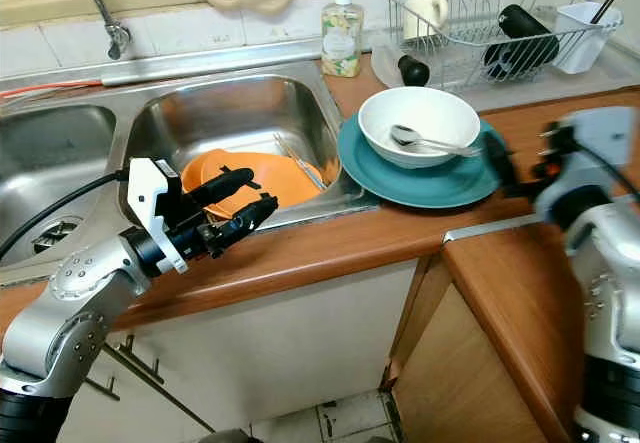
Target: Kitchen organization
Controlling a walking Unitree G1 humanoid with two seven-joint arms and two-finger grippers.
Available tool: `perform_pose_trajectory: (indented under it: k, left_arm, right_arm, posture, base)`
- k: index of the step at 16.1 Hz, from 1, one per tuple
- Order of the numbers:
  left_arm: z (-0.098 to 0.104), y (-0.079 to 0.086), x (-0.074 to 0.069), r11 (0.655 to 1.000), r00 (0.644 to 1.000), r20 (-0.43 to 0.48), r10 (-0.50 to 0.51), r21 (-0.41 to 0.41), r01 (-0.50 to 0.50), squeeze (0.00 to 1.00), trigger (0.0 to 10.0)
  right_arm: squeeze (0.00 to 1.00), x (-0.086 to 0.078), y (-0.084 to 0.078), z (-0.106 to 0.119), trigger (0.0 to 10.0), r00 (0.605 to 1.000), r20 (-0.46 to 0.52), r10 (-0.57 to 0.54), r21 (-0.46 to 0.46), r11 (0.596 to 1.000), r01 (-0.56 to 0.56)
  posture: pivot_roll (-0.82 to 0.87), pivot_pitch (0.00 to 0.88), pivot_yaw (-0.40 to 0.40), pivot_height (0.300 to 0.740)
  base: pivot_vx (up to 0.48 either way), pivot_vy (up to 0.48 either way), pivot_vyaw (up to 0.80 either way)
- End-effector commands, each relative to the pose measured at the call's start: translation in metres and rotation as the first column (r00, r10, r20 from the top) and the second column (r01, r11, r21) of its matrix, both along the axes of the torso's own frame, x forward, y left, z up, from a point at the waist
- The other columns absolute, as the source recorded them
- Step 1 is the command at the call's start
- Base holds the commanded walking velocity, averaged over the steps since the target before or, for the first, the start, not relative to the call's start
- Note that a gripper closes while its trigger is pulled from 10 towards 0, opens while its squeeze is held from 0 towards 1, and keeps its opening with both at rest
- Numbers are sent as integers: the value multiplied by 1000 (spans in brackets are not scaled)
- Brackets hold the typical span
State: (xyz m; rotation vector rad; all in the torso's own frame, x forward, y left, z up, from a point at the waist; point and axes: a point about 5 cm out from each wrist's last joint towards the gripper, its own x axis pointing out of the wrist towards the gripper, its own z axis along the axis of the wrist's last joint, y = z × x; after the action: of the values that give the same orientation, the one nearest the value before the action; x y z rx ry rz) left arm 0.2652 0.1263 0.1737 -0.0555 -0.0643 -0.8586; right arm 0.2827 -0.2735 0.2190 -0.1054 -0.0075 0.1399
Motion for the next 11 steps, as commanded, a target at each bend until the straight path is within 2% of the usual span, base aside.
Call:
perform_pose_trajectory:
  k: [1, 4, 5, 7, 9, 11]
  left_arm:
    - [4, 2, -2, 1000, 1000, 9, 5, 11, -5, 0, 10000]
    - [6, 4, -1, 1000, 1000, 14, 15, 18, -15, 0, 10000]
    - [7, 4, 0, 1000, 1000, 17, 14, 15, -14, 0, 10000]
    - [8, 4, 0, 1000, 1000, 17, 12, 20, -12, 0, 10000]
    - [7, 4, 0, 1000, 1000, 14, 10, 25, -11, 0, 10000]
    - [7, 4, 0, 1000, 1000, 13, 8, 29, -8, 0, 10000]
  right_arm:
    - [0, -2, 13, 9, 10000, 996, 30, 83, -17, 996, -82]
    - [0, -8, 29, 15, 10000, 981, 49, 190, -20, 982, -189]
    - [0, -8, 26, 21, 10000, 983, 81, 166, 24, 985, -168]
    - [0, -8, 21, 19, 10000, 988, 70, 137, 22, 990, -139]
    - [0, -8, 8, 16, 10000, 998, 54, 43, 28, 999, -44]
    - [0, -9, 6, 16, 10000, 999, 41, 31, 16, 999, -32]
  posture:
    - [-57, 0, 74, 740]
    - [-53, 0, 75, 740]
    - [-53, 0, 79, 740]
    - [-55, 0, 83, 740]
    - [-55, 0, 85, 740]
    - [-55, 0, 86, 740]
  base:
    - [0, 0, 0]
    - [0, 0, 0]
    - [0, 0, 0]
    - [0, 0, 0]
    - [0, 0, 0]
    - [0, 0, 0]
